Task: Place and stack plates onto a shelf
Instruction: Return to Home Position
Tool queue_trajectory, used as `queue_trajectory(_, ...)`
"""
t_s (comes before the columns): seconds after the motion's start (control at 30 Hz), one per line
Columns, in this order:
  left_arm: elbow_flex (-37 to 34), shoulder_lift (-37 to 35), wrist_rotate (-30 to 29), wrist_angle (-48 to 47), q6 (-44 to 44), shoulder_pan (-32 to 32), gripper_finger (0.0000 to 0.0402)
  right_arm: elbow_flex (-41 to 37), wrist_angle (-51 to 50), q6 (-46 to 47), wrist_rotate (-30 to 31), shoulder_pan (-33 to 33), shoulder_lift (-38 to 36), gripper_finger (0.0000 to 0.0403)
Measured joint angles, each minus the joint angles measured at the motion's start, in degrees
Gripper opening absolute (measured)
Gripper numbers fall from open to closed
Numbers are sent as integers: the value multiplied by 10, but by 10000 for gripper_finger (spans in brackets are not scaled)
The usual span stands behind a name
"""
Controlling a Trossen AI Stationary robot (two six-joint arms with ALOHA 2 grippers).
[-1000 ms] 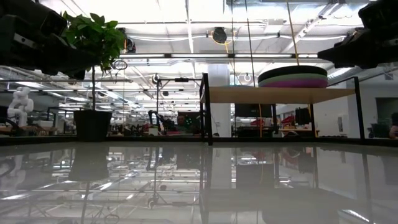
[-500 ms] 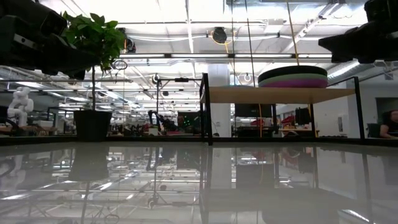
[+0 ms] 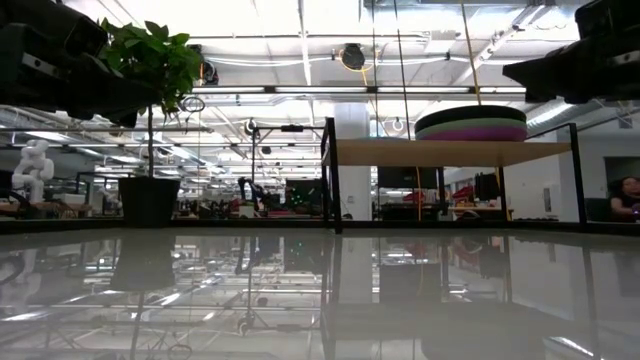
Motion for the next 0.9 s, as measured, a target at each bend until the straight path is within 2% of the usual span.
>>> queue_trajectory(0.43,0,0,0,12,-1,0,1,0,-28,36,-14,-53,0,0)
queue_trajectory(0.8,0,1,0,9,-2,0,1,0,-36,54,-30,-55,0,0)
queue_trajectory(0.9,0,1,0,9,-2,0,1,0,-41,54,-54,-55,0,0)
